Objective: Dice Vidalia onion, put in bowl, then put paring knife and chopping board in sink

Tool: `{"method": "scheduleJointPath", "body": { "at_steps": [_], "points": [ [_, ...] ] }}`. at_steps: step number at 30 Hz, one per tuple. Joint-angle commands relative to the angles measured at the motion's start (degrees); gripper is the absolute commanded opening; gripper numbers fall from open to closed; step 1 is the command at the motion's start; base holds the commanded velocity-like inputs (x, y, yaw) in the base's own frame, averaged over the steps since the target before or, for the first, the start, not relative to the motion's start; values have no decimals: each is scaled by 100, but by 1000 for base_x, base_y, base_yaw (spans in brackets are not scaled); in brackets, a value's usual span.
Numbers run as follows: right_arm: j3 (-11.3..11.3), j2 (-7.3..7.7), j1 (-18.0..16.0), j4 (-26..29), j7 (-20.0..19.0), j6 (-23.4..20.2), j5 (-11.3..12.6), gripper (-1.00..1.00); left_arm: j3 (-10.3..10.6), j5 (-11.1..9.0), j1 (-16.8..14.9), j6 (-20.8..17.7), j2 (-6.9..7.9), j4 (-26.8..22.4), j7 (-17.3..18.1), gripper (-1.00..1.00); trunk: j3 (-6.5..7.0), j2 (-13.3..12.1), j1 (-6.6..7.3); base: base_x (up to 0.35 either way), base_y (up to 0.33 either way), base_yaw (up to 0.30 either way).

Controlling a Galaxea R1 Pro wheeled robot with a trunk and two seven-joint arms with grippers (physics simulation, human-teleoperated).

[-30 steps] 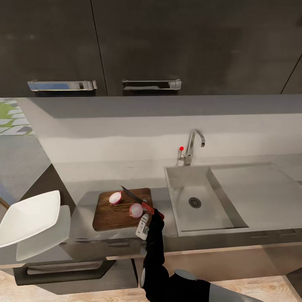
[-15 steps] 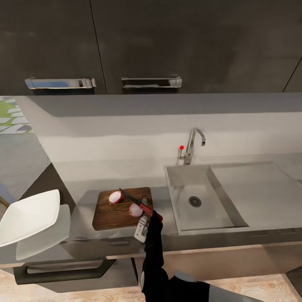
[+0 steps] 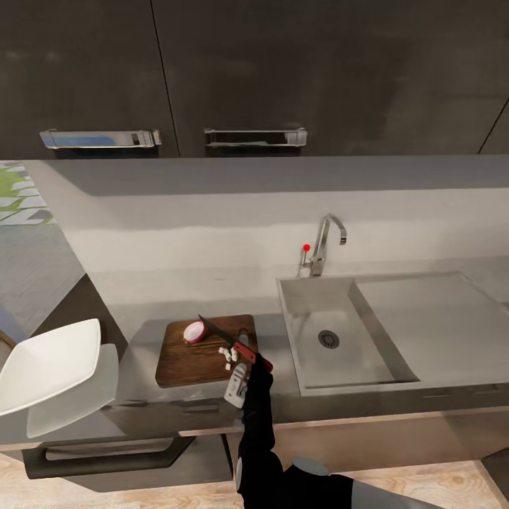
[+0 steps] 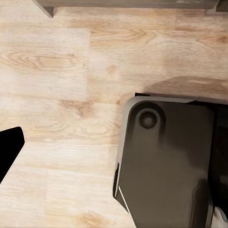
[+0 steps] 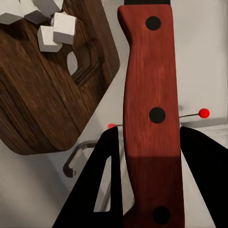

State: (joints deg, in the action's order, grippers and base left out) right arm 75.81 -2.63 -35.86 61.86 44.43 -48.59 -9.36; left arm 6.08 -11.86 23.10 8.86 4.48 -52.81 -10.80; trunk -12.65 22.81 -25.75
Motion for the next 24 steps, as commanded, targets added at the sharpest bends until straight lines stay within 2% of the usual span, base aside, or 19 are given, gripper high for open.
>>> {"method": "scheduleJointPath", "body": {
  "at_steps": [1, 9, 18, 24],
  "points": [
    [12, -1, -8, 7, 28, -19, 13, -100, 34, -54, -1, 19, 9, -6, -45, 100, -10, 11, -4, 0, 0, 0],
    [-12, 41, -8, 353, 47, -10, 10, -100, 34, -54, -1, 19, 9, -10, -45, 100, -10, 11, -4, 0, 54, 0],
    [-5, 46, -8, 372, 39, -19, 13, -100, 34, -54, -1, 19, 9, -10, -45, 100, -10, 11, -4, 1, 70, 0],
    [-4, 43, -8, 371, 33, -20, 13, -100, 34, -54, 0, 19, 9, -10, -45, 100, -27, 11, -4, 104, 79, 0]
  ]
}}
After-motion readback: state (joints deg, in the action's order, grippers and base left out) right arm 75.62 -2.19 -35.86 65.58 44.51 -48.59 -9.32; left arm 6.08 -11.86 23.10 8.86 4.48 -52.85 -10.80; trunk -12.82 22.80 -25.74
